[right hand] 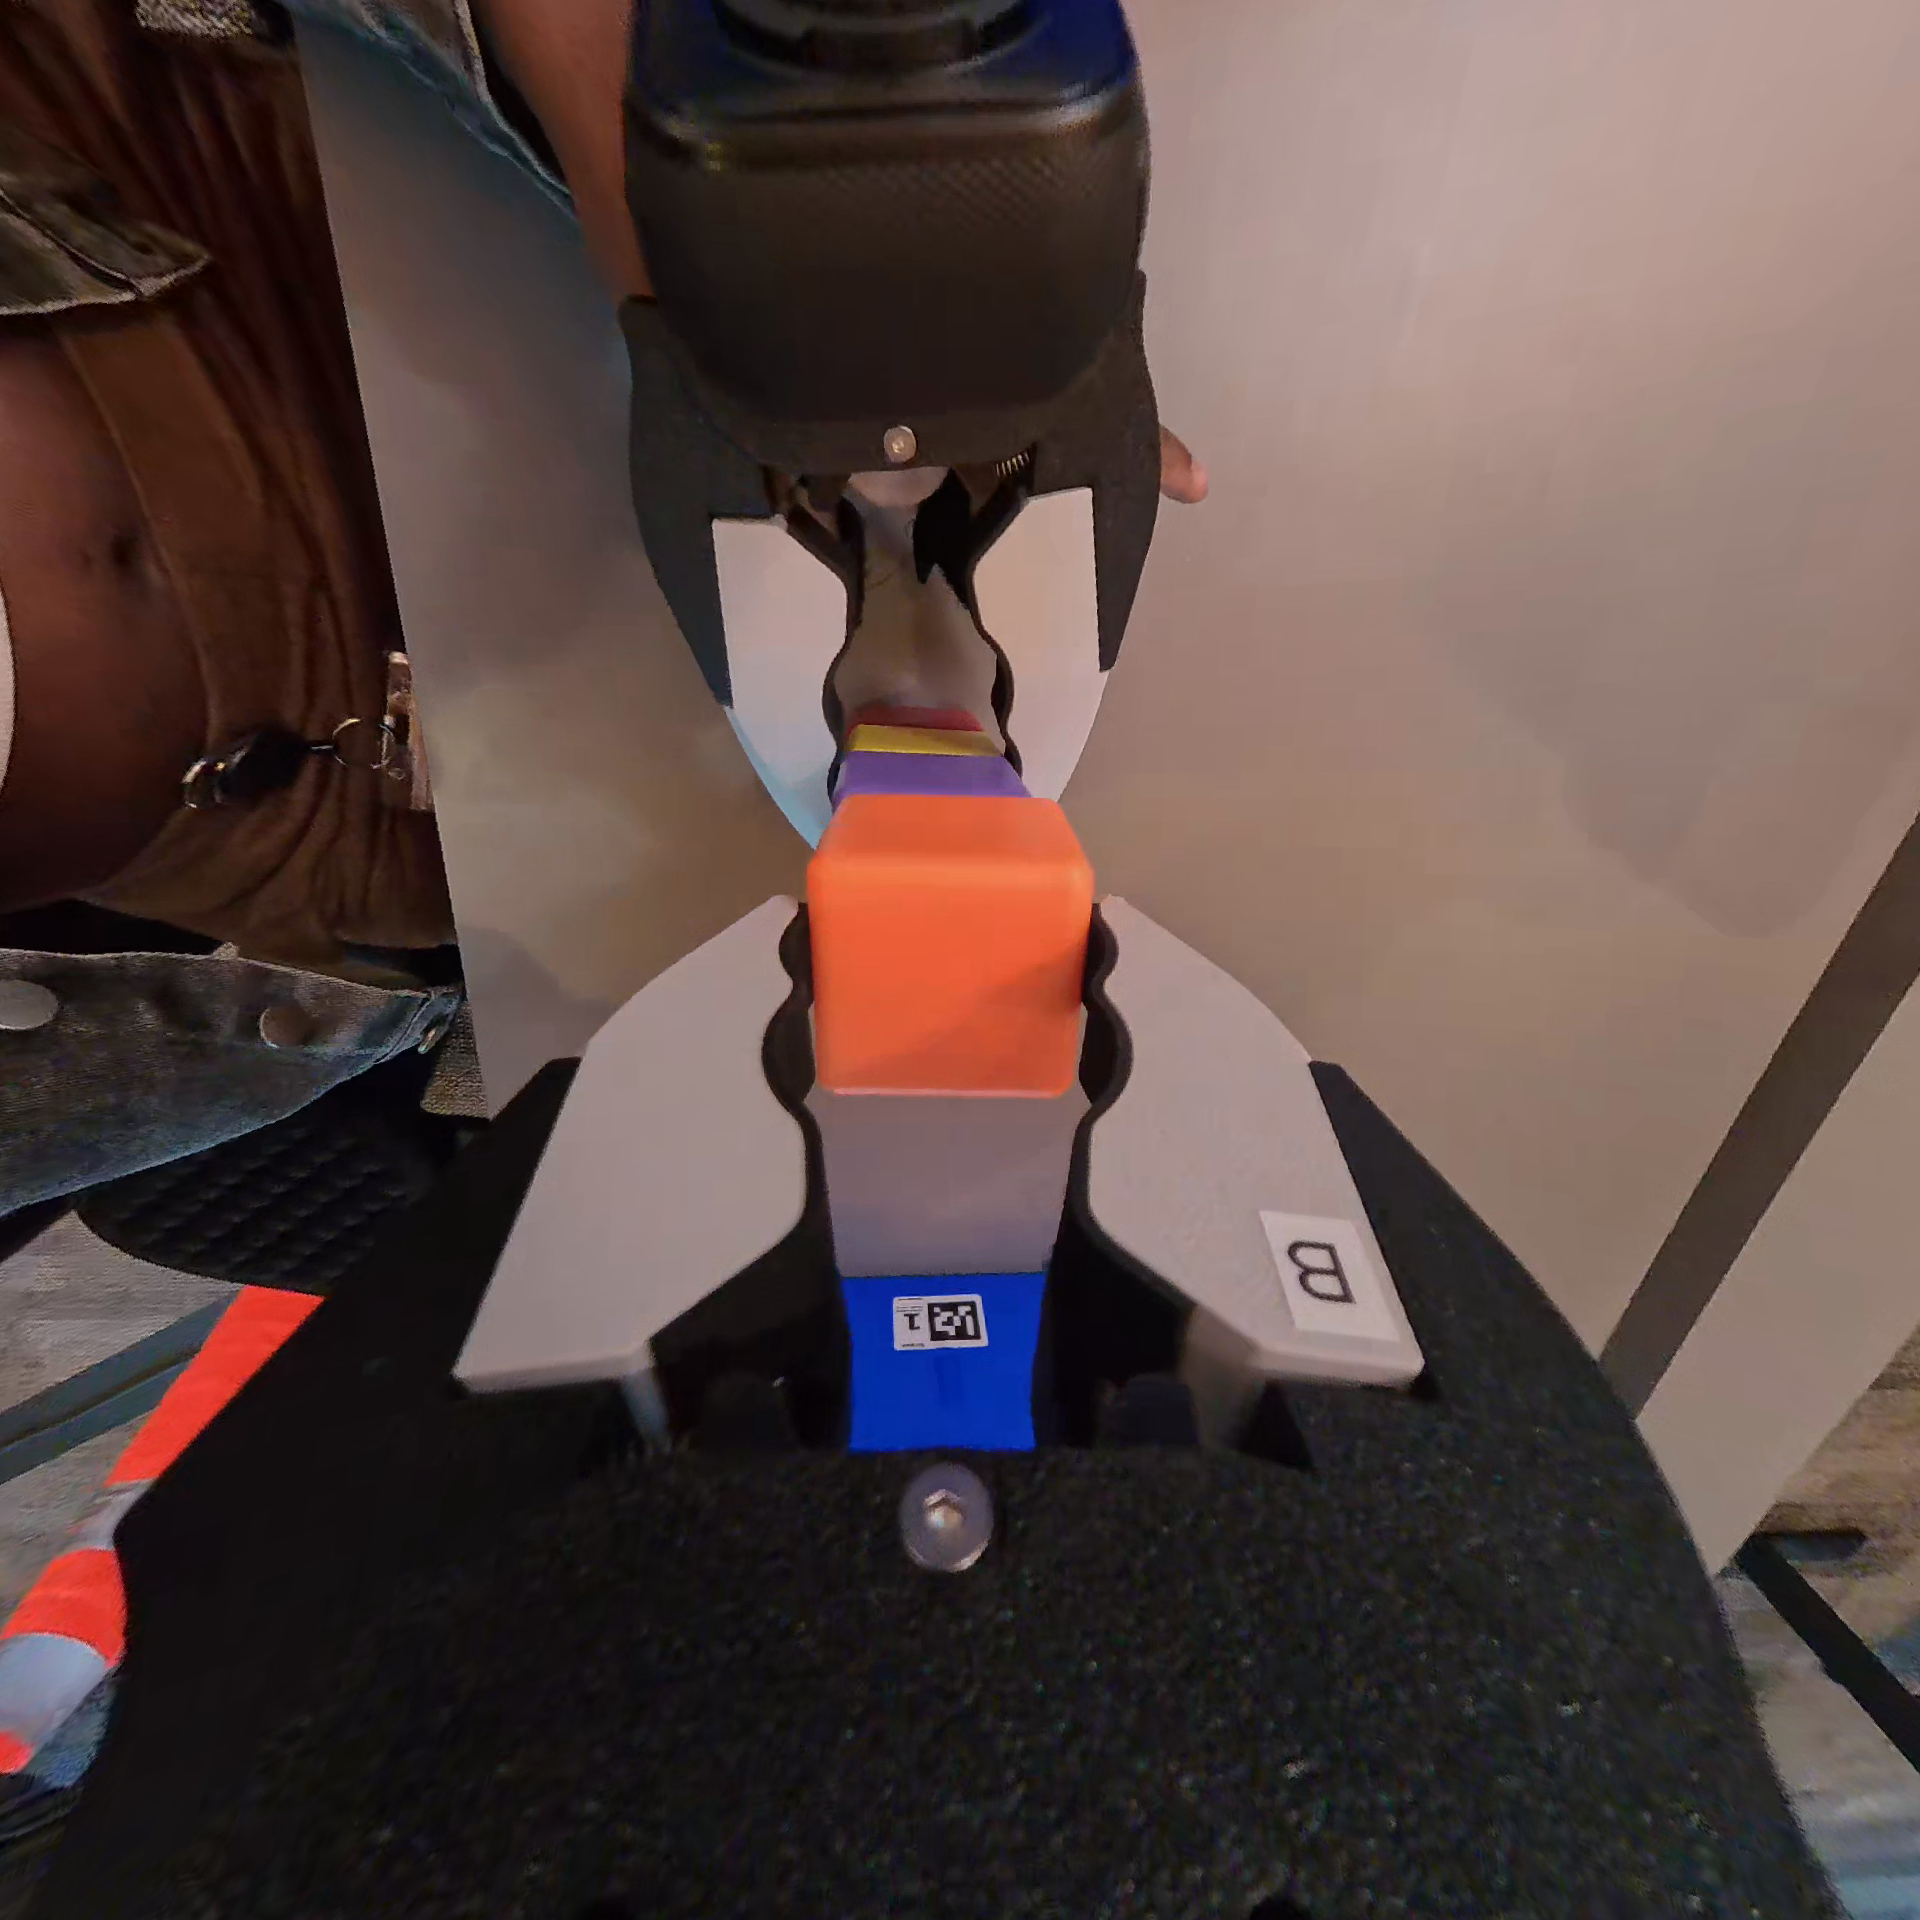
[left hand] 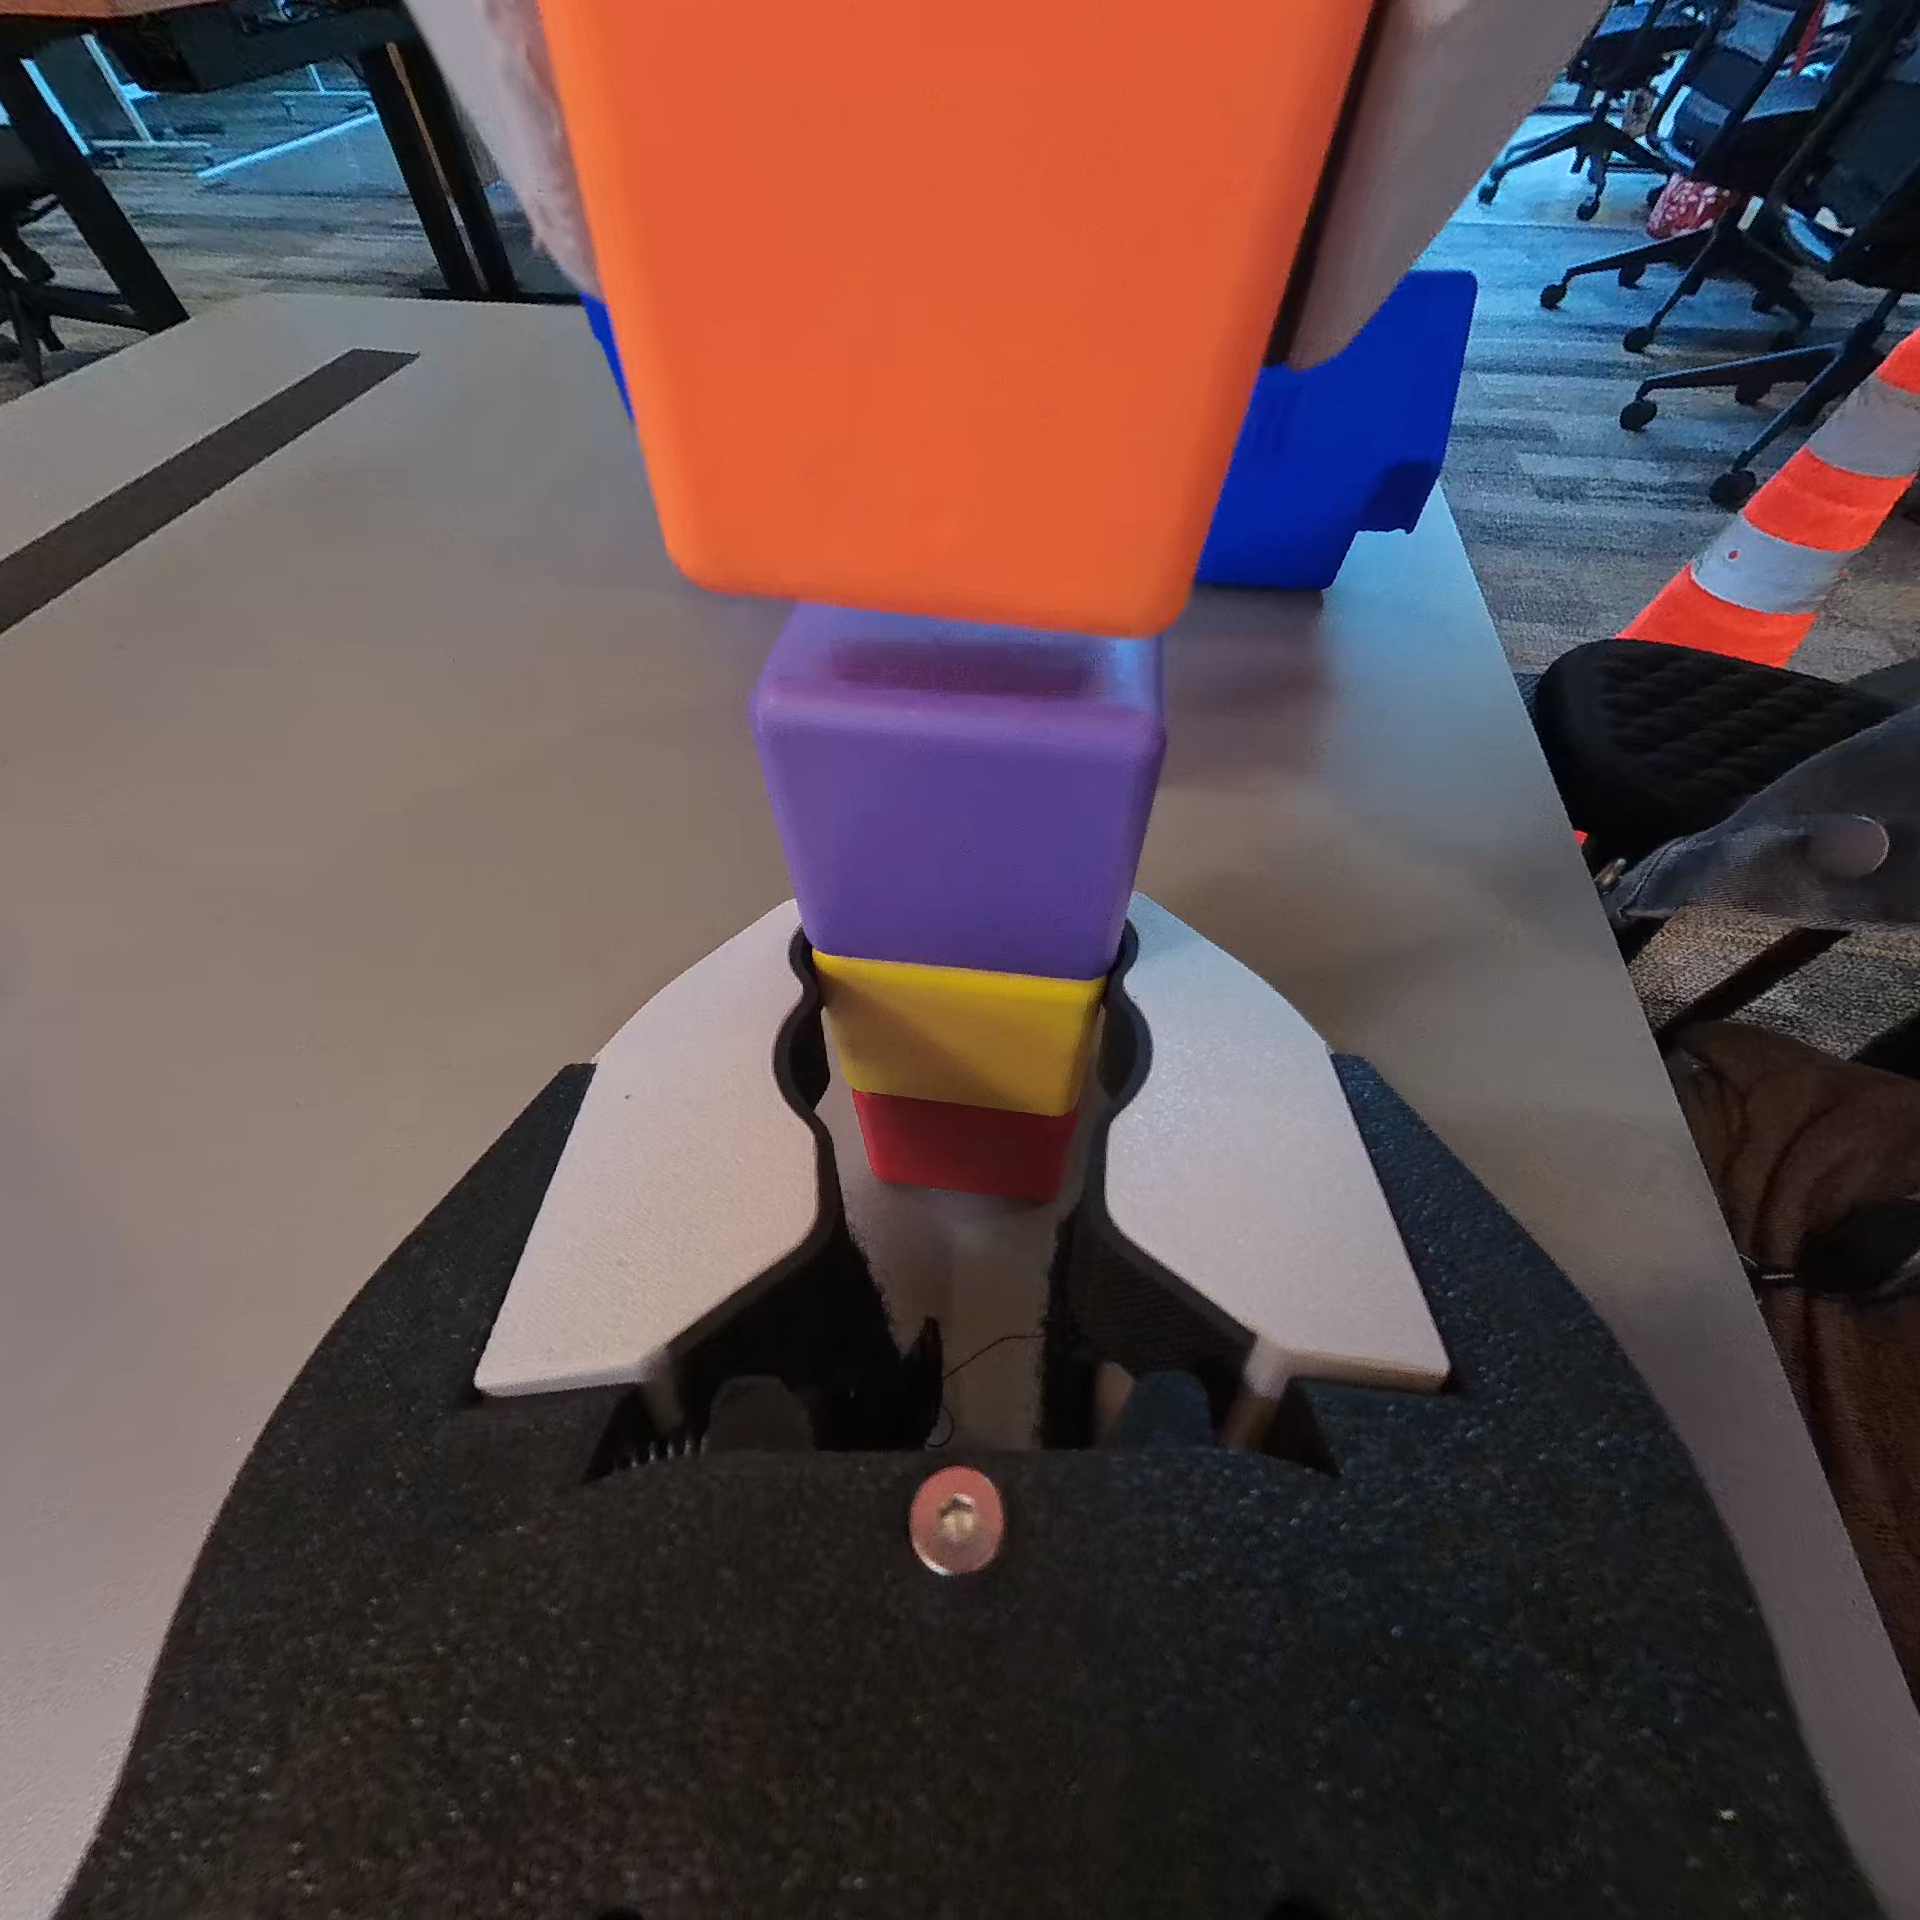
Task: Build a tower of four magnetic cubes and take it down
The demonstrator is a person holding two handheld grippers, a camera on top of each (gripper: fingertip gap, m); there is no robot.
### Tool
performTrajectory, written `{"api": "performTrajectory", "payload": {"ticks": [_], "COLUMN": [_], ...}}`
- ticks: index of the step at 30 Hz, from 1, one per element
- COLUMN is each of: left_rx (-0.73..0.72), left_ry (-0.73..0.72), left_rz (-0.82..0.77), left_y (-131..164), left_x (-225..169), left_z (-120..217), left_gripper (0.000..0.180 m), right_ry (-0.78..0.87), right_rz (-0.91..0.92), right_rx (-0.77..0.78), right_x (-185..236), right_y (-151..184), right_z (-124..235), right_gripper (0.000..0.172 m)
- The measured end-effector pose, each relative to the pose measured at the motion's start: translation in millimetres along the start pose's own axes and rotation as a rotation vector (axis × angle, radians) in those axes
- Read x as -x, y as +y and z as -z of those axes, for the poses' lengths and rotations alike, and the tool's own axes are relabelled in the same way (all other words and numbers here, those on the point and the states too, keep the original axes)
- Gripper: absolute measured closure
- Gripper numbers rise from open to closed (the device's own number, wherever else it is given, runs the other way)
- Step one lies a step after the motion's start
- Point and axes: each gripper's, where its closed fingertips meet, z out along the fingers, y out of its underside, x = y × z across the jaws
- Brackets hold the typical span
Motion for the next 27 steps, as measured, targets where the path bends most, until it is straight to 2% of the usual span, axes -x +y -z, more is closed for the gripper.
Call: {"api": "performTrajectory", "payload": {"ticks": [10,12,14,15,19,22,25,27], "left_rx": [-0.006,-0.005,-0.003,0.000,0.000,-0.086,-0.258,-0.353], "left_ry": [0.004,0.006,0.009,0.014,-0.035,-0.055,-0.005,0.032], "left_rz": [0.003,0.000,0.000,-0.011,-0.046,-0.039,-0.028,-0.028], "left_y": [-0.2,-0.2,-0.3,0.2,-3.2,-22.2,-57.1,-77.5], "left_x": [-0.7,-1.3,-1.9,-3.2,0.4,1.2,-9.3,-18.5], "left_z": [-0.3,-0.5,-0.3,-0.1,5.8,21.0,46.4,64.0], "left_gripper": [0.130,0.130,0.130,0.126,0.069,0.035,0.034,0.034], "right_ry": [-0.005,-0.004,-0.009,-0.005,0.066,0.165,0.269,0.327], "right_rz": [-0.037,-0.025,-0.025,-0.033,-0.082,-0.113,-0.121,-0.127], "right_rx": [-0.010,0.019,-0.034,-0.091,-0.414,-0.741,-1.050,-1.182], "right_x": [0.1,0.2,1.1,0.8,-1.4,3.7,17.1,24.7], "right_y": [4.4,10.1,6.5,2.0,-12.0,-15.6,-9.1,0.5], "right_z": [-13.1,-20.2,-22.9,-20.9,4.6,33.7,54.5,56.6], "right_gripper": [0.122,0.105,0.100,0.098,0.088,0.066,0.035,0.028]}}
